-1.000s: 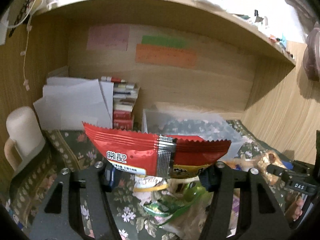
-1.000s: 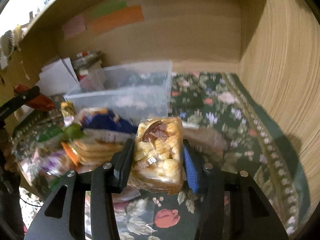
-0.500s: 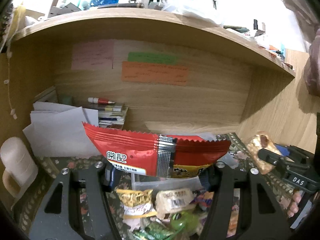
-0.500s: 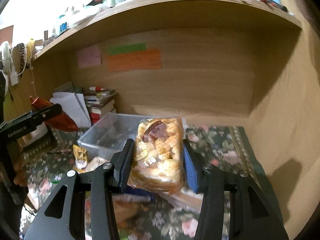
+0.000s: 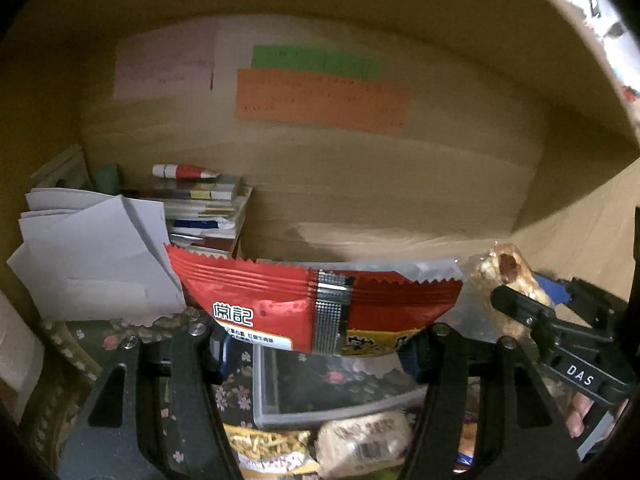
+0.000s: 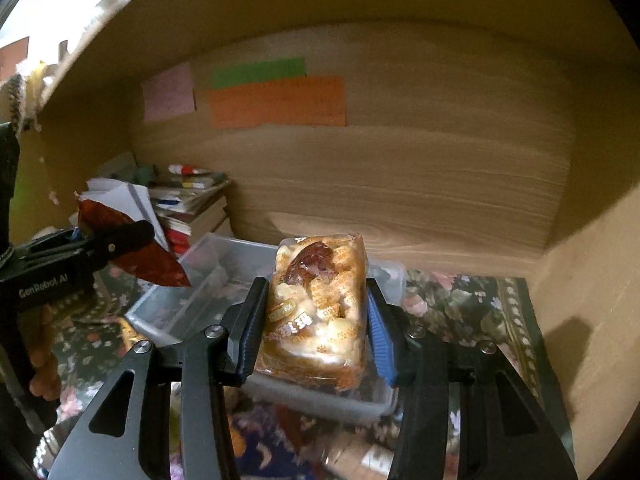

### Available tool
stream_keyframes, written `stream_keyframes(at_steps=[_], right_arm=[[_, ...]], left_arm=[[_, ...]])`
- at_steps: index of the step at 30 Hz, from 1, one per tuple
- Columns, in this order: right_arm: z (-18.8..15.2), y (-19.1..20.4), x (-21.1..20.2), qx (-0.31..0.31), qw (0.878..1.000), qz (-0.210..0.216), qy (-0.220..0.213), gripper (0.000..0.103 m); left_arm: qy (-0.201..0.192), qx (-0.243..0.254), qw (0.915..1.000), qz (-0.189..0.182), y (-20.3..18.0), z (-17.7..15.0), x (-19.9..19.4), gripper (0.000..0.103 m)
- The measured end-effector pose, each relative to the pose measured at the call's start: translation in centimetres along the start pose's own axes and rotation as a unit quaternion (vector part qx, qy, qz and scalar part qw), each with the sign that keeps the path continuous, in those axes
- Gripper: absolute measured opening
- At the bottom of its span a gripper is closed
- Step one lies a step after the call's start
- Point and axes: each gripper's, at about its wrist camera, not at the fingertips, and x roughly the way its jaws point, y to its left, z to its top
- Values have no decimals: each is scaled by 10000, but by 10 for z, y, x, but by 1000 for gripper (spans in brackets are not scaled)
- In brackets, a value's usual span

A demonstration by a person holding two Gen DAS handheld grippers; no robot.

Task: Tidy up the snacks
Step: 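Carry the red bag and cracker pack into the clear box and release both, then grasp the clear bag of cookies with the left tool while the right tool grasps the green-label meatball pack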

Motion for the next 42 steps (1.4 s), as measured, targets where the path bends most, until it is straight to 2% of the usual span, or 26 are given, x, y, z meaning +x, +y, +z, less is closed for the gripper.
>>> stream_keyframes(at_steps=[5,8,12,13,14,16,19,23,30,36,42], right_arm=[[4,-4,33,-109,9991,-40,417,43],[3,-8,50,-107,9979,-14,635,43],[0,-14,60,19,9965,64,831,44],[0,-16,60,61,9965,85,835,44],[0,-17,59,90,9965,100,821,44],[1,-18,54,79,9968,105,793,46],[4,-15,43,31,9978,74,660,52],[6,-13,21,11,9989,107,464,52],[-2,-5,-21,-84,9994,251,211,60],[-24,1,-51,8,9994,340,115,63],[-46,14,-69,41,9986,520,124,63]], left_arm=[[264,185,9995,36,-2,1,32,62],[330,309,9990,43,-8,-1,38,63],[479,435,9979,-7,-13,-4,51,73],[481,452,9978,-11,-14,-5,52,79],[452,474,9979,-11,-16,-5,51,84],[351,518,9980,-3,-18,-5,44,87],[230,498,9985,-59,-18,-2,29,88],[-6,499,9987,-53,-16,-1,0,92],[-246,591,9979,-9,-14,-18,-48,99],[-139,504,9986,-36,-7,-50,-72,101],[214,415,9989,-5,1,-88,-80,101]])
